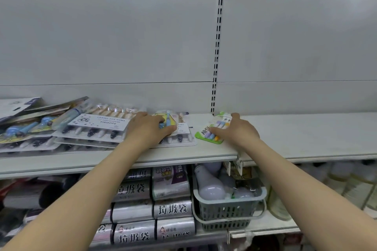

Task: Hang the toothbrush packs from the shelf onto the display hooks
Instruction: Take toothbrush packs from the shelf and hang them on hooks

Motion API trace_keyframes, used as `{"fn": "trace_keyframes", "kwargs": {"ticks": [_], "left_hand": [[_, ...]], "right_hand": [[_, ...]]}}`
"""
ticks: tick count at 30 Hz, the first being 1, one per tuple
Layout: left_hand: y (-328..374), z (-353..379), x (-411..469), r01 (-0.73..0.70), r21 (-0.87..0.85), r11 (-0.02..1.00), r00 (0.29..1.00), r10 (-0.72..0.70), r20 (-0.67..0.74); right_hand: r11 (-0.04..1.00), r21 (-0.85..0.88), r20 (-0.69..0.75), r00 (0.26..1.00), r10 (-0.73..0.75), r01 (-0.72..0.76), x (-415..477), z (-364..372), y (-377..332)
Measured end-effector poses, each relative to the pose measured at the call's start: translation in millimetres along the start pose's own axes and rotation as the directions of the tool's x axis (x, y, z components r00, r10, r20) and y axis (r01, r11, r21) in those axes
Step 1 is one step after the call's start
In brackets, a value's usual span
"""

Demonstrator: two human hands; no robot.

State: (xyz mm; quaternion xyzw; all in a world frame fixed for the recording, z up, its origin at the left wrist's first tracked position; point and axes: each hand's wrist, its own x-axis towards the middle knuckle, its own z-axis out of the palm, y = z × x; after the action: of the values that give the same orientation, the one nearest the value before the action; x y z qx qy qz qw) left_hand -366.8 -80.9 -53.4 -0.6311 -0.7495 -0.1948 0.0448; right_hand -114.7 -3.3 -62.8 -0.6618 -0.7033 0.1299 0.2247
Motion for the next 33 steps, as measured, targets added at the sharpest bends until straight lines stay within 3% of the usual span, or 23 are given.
{"fn": "trace_keyframes", "kwargs": {"ticks": [3,5,8,11,15,21,27,33], "left_hand": [[3.3,-4.0,0.4,-0.067,-0.049,0.997,0.998,0.066,-0.013],[5.6,-7.8,2.7,-0.141,-0.071,0.988,0.99,0.142,0.018],[9.8,-13.3,6.7,-0.211,-0.11,0.971,0.972,0.22,0.077],[13.8,-15.4,9.9,-0.159,-0.081,0.984,0.977,0.169,0.131],[20.6,-22.4,16.4,-0.082,0.064,0.995,0.957,0.061,0.284],[23.7,-28.6,21.7,-0.065,-0.057,0.996,0.934,0.081,0.349],[36.2,-38.0,30.2,-0.087,-0.026,0.996,0.883,0.089,0.461],[41.7,-25.6,33.4,-0.095,-0.056,0.994,0.923,0.11,0.37]], "right_hand": [[0.997,0.071,0.004,1.0,0.013,-0.013,-0.3,-3.6,-3.2],[0.962,0.268,0.0,0.998,0.061,-0.059,2.5,-4.5,-3.8],[0.778,0.612,0.03,0.986,0.162,-0.146,7.1,-6.7,-3.0],[0.607,0.783,0.073,0.989,0.129,-0.137,6.2,-11.1,-4.7],[0.519,0.845,0.108,0.992,0.062,-0.125,-3.4,-20.9,-15.6],[0.436,0.883,0.176,0.984,0.032,-0.172,-11.3,-22.3,-28.6],[0.403,0.903,0.132,0.989,0.071,-0.149,-12.5,-23.7,-22.7],[0.384,0.914,0.1,0.989,0.107,-0.134,-15.4,-28.0,-11.3]]}}
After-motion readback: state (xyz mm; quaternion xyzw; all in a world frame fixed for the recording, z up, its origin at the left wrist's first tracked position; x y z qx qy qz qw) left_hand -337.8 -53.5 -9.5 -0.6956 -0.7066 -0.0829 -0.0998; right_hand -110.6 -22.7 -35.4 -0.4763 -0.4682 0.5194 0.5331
